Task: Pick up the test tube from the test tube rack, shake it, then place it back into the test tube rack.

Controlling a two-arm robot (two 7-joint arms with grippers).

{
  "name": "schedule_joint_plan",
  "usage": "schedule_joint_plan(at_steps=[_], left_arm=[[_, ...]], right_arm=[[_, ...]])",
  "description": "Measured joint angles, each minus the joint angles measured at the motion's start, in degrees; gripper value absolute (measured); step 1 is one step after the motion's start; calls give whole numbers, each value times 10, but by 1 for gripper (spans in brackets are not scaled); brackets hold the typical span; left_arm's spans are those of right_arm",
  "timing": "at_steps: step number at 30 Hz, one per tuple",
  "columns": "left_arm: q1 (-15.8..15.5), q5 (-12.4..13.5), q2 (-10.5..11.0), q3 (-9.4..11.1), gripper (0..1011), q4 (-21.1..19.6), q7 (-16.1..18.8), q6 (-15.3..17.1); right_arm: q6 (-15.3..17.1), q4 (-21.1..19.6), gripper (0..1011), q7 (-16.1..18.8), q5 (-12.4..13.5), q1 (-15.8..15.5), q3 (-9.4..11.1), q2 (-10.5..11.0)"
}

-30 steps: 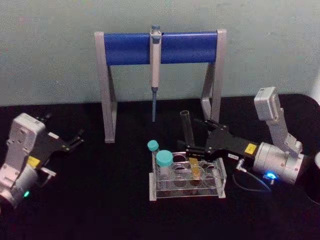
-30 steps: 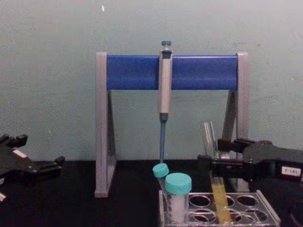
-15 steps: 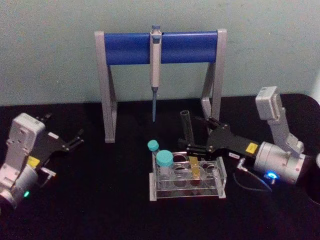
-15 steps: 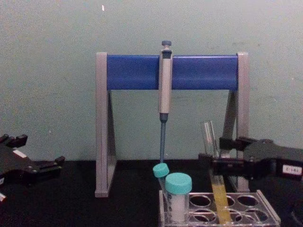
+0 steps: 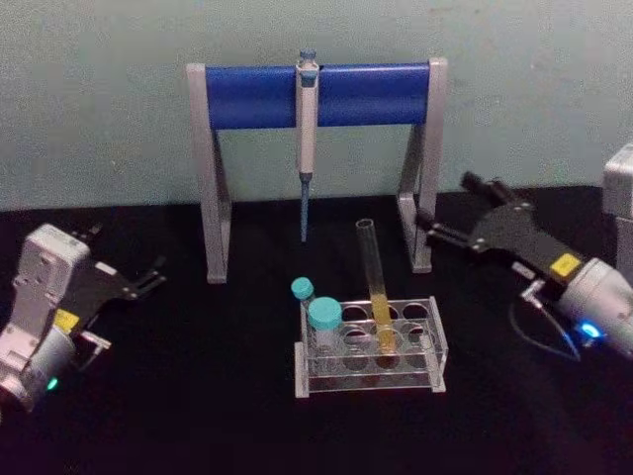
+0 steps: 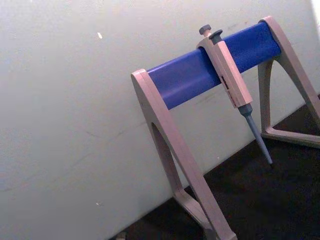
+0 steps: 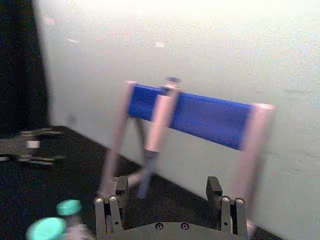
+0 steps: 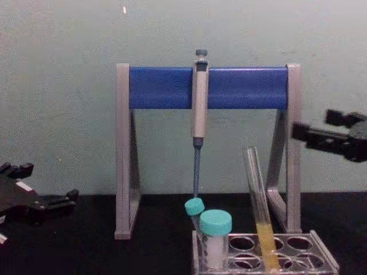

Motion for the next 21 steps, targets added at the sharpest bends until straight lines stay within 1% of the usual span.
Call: schedule_joint_plan(at_steps=[1, 2, 4, 6, 7, 9, 10, 12, 14, 15, 16, 18, 21], left_arm=[[0, 0, 0, 0, 1001, 0, 0, 0], [0, 0, 0, 0, 1001, 0, 0, 0], [0, 0, 0, 0, 1001, 0, 0, 0], [0, 0, 0, 0, 1001, 0, 0, 0], [0, 0, 0, 0, 1001, 0, 0, 0], [0, 0, 0, 0, 1001, 0, 0, 0], [0, 0, 0, 0, 1001, 0, 0, 0], [0, 0, 0, 0, 1001, 0, 0, 0], [0, 0, 0, 0, 1001, 0, 0, 0], [0, 0, 0, 0, 1001, 0, 0, 0], [0, 0, 0, 0, 1002, 0, 0, 0], [0, 0, 0, 0, 1001, 0, 0, 0], [0, 0, 0, 0, 1001, 0, 0, 0]], right_arm=[[4, -5, 1000, -15, -5, -5, 5, 1], [16, -11, 1000, -44, -16, -12, 14, 0], [30, -15, 1000, -67, -25, -17, 20, -1], [49, -15, 1000, -93, -35, -20, 24, -4], [66, -15, 1000, -114, -46, -21, 26, -7], [84, -11, 1000, -131, -57, -21, 26, -10], [104, -6, 1000, -144, -68, -19, 24, -13], [121, -1, 1000, -153, -75, -16, 21, -16], [153, 11, 1000, -164, -87, -11, 16, -20], [160, 14, 1000, -164, -90, -10, 15, -21], [160, 14, 1000, -164, -90, -10, 15, -21], [179, 22, 1000, -165, -96, -6, 13, -25], [187, 28, 1000, -164, -100, -3, 12, -27]])
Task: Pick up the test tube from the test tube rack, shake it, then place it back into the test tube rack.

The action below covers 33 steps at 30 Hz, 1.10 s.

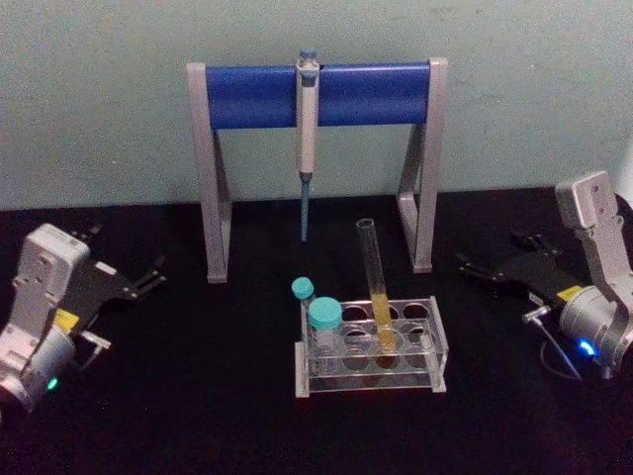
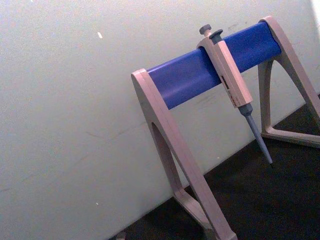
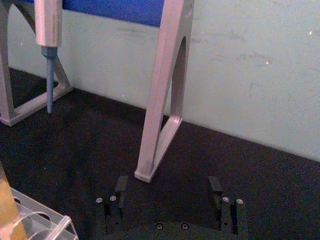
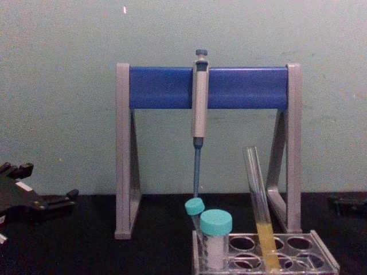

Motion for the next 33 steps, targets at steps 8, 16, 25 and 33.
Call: schedule_joint_plan(at_steps=[8, 16, 25, 33], left_arm=[[0, 0, 0, 0, 1001, 0, 0, 0], [0, 0, 0, 0, 1001, 0, 0, 0], [0, 0, 0, 0, 1001, 0, 0, 0], [0, 0, 0, 0, 1001, 0, 0, 0]], right_arm=[[5, 8, 1000, 8, -4, 1, 3, -5], [5, 7, 1000, 7, -4, 1, 3, -5], [5, 7, 1000, 6, -4, 1, 2, -4], [5, 6, 1000, 6, -4, 1, 2, -4]])
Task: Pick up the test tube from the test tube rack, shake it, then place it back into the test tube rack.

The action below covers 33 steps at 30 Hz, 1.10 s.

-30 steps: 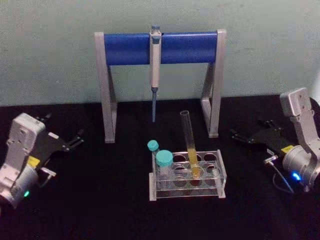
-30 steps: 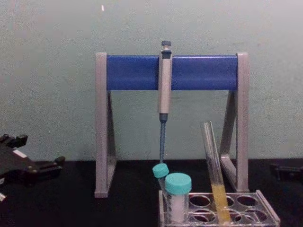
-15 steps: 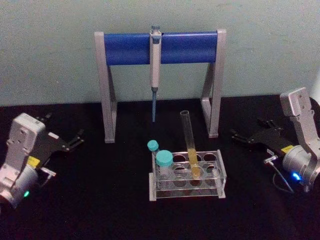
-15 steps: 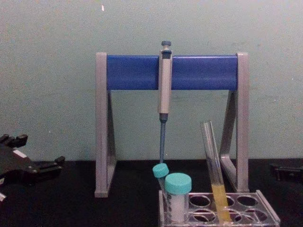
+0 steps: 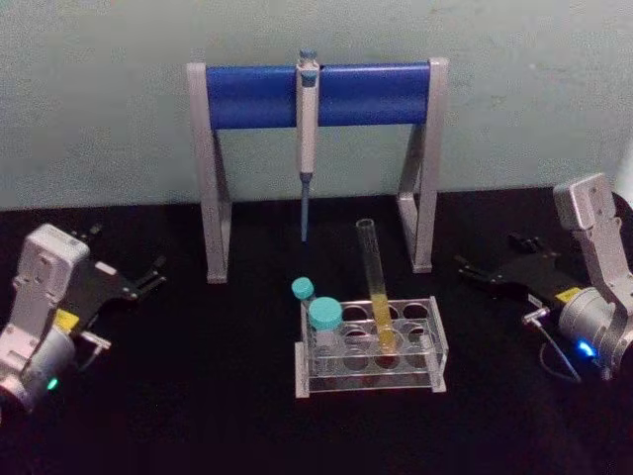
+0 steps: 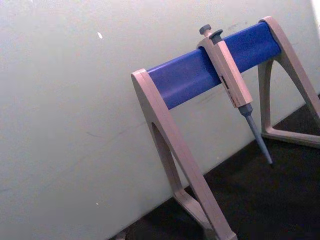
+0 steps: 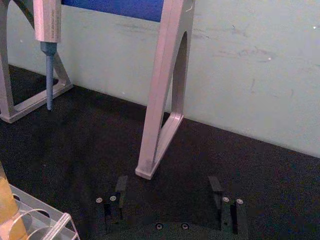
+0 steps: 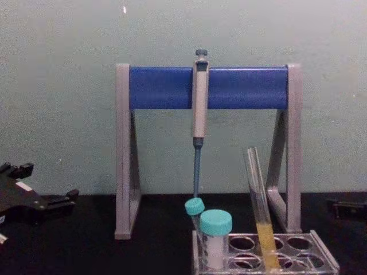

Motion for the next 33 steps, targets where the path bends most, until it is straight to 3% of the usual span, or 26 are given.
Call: schedule_joint_plan(at_steps=[33], left_arm=[[0, 0, 0, 0, 1001, 0, 0, 0]], right_arm=[[0, 0, 1000, 0, 0, 0, 0, 0]])
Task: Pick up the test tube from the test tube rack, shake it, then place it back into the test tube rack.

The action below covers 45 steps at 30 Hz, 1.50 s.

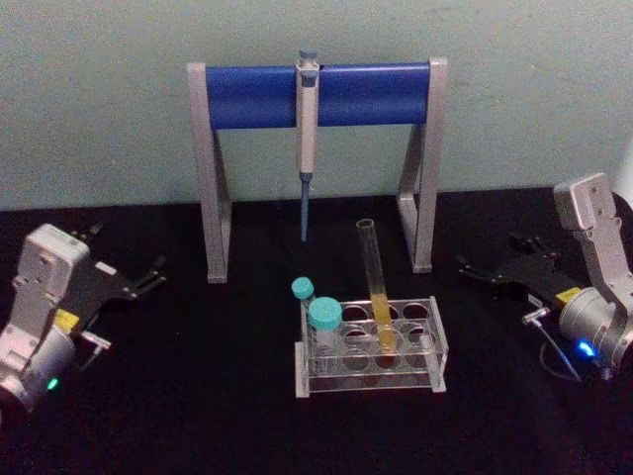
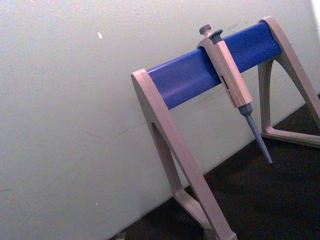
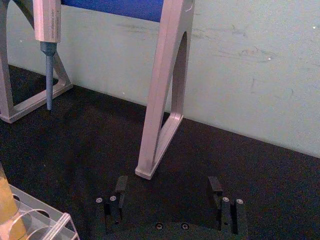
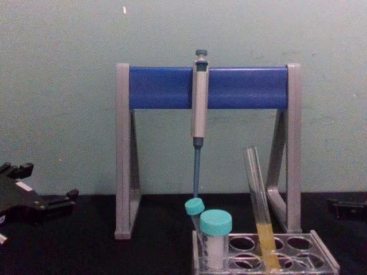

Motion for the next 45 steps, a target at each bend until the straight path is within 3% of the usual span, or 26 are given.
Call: schedule_joint_plan(at_steps=[45], left_arm=[[0, 0, 0, 0, 1001, 0, 0, 0]], right_arm=[[0, 0, 1000, 0, 0, 0, 0, 0]])
